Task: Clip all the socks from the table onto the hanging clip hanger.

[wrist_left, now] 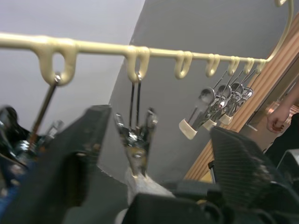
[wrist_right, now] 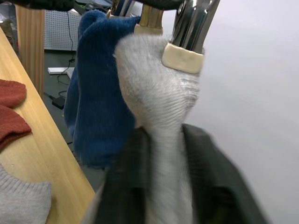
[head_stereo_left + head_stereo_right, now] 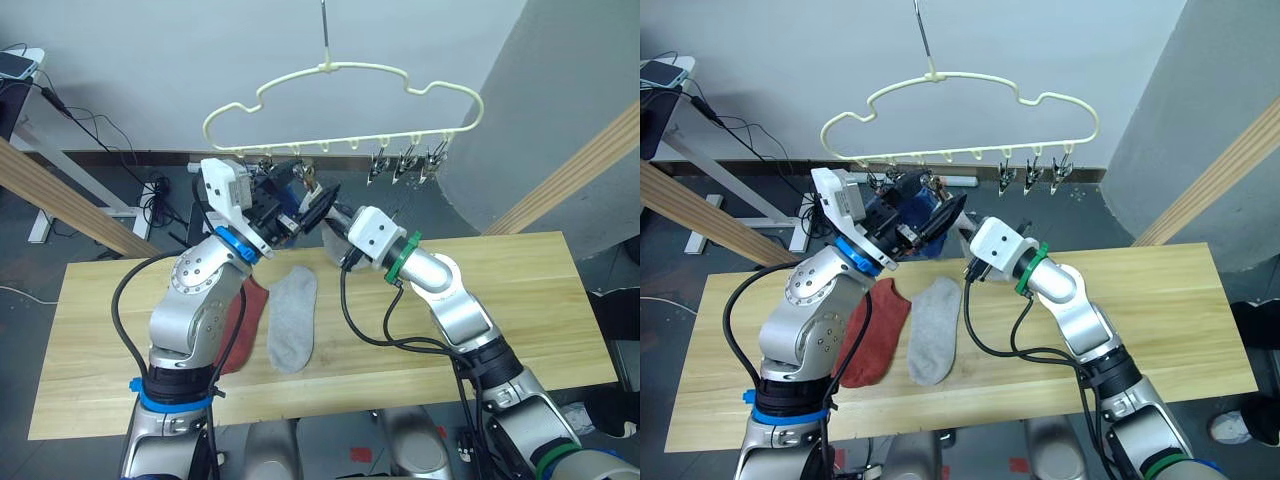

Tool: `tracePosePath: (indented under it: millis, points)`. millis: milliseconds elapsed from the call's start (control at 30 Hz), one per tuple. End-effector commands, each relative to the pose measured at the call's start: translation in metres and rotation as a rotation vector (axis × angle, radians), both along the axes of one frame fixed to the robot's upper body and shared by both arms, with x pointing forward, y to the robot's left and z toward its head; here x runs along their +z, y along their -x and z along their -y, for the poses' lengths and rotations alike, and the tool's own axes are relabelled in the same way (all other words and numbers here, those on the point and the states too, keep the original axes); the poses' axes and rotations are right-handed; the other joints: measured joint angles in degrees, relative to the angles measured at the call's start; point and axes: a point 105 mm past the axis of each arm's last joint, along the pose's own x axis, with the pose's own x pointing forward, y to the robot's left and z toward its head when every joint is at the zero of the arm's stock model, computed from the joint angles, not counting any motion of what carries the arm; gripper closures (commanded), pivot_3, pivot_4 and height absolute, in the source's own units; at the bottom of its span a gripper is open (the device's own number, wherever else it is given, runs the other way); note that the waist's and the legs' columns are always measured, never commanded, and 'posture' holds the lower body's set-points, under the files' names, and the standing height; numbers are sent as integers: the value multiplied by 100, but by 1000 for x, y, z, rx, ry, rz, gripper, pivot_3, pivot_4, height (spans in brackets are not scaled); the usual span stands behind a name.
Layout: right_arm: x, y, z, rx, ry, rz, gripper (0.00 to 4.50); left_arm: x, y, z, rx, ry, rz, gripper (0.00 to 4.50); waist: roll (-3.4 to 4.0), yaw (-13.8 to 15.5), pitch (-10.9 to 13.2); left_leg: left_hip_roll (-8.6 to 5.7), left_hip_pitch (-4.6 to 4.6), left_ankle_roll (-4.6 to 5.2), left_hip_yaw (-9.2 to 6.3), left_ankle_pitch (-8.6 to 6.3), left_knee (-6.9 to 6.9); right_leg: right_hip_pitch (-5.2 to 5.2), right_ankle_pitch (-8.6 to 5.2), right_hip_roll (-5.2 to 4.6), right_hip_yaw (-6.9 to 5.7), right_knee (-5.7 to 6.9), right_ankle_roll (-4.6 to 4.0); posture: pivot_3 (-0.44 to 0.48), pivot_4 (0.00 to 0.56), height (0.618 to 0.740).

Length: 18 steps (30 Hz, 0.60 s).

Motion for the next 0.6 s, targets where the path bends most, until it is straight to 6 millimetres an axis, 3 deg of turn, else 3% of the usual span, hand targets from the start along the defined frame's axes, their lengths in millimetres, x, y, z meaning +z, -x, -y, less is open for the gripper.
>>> tracePosePath:
  millis: [33, 167, 300, 467, 600]
  points:
    - [1, 5, 0, 23, 23, 9, 2309, 6, 9, -1, -16, -13, 34, 0, 0, 0, 0, 0, 0, 0, 0, 0, 0, 0, 0, 0, 0, 0, 0, -246, 367, 730]
    - [-12, 16, 13, 37, 98, -11, 2309, 0, 13, -7, -27, -50, 14, 0, 0, 9, 0, 0, 0, 0, -1, 0, -1, 0, 0, 0, -1, -2, 0, -239, 364, 730]
    - [-23, 35, 41, 55, 192, -77, 2309, -10, 21, -16, -82, -153, 0, 0, 0, 15, 0, 1, -1, -2, 1, 1, -3, 0, 0, -5, 1, -5, 0, -230, 363, 730]
    - [-9, 56, 88, 1, 232, -150, 2309, -23, 39, -31, -221, -358, 11, 0, 1, 19, 1, 0, 1, -1, 0, 0, -3, -1, -1, -1, 0, -1, 1, -222, 365, 730]
    - [18, 66, 103, -7, 136, -177, 2309, -25, 50, -37, -323, -479, 34, 0, 1, 16, 1, 2, 2, 2, 0, -1, -3, -1, -1, 5, -1, -1, 1, -220, 364, 730]
